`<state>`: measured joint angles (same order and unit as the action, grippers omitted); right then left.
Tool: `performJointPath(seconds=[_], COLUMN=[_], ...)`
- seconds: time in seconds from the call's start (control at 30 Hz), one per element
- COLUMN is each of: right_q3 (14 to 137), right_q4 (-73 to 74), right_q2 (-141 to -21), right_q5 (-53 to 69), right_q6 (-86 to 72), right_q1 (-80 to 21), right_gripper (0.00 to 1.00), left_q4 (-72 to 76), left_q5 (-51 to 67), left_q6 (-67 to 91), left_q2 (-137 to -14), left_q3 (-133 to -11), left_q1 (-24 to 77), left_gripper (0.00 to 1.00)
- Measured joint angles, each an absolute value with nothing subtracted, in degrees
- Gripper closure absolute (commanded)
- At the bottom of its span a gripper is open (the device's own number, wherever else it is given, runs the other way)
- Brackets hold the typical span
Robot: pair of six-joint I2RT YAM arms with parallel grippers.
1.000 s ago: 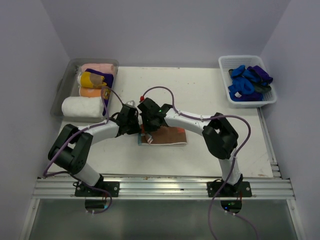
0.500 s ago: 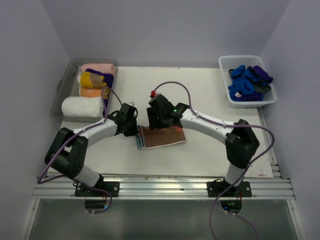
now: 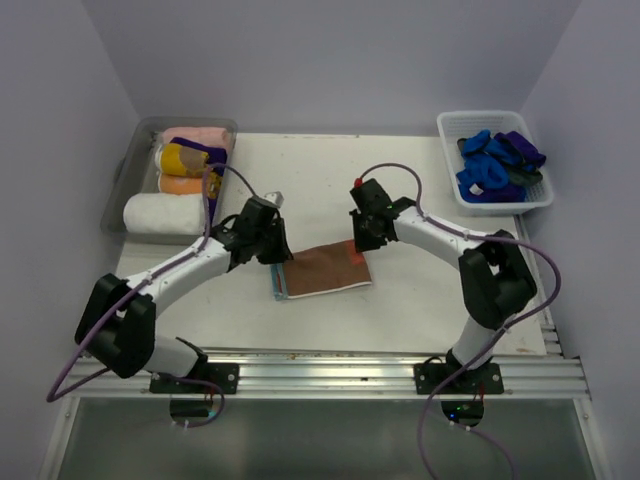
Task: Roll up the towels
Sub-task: Fold the towel
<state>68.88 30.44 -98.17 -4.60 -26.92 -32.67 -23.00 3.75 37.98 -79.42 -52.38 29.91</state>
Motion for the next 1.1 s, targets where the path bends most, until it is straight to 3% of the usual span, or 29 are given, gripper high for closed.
performJointPath(seconds=[0.27, 0.43, 0.67, 0.83, 0.97, 1.1], right_q3=[73.06, 68.82, 52.71, 44.03, 41.45, 41.56], right_q4=[29.98, 27.57, 20.82, 19.81, 21.76, 23.49], right_q2=[-106.19, -106.02, -94.06, -85.58, -81.19, -77.58], right_q5=[-3.88, -5.54, -6.46, -7.35, -6.28, -8.1], right_q6=[-24.08, -24.67, -30.81, -38.85, -43.92, -45.45], right_q1=[-32.93, -32.23, -33.61, -42.96, -50.15, -50.57], right_gripper=[0.89, 0.92, 0.94, 0.94, 0.95, 0.93], left_q4=[-19.29, -19.07, -22.92, -25.08, -25.91, -28.27], left_q5=[6.92, 6.98, 4.4, 3.14, 3.25, 3.9], left_q6=[39.46, 39.16, 34.81, 31.64, 29.17, 27.33], left_q2=[-88.86, -91.39, -103.22, -110.98, -115.94, -117.49], left_q3=[-44.71, -47.22, -62.22, -73.23, -80.71, -85.71], left_q1=[31.81, 30.72, 29.54, 29.39, 29.41, 29.91], left_gripper=[1.0, 1.0, 1.0, 1.0, 1.0, 1.0])
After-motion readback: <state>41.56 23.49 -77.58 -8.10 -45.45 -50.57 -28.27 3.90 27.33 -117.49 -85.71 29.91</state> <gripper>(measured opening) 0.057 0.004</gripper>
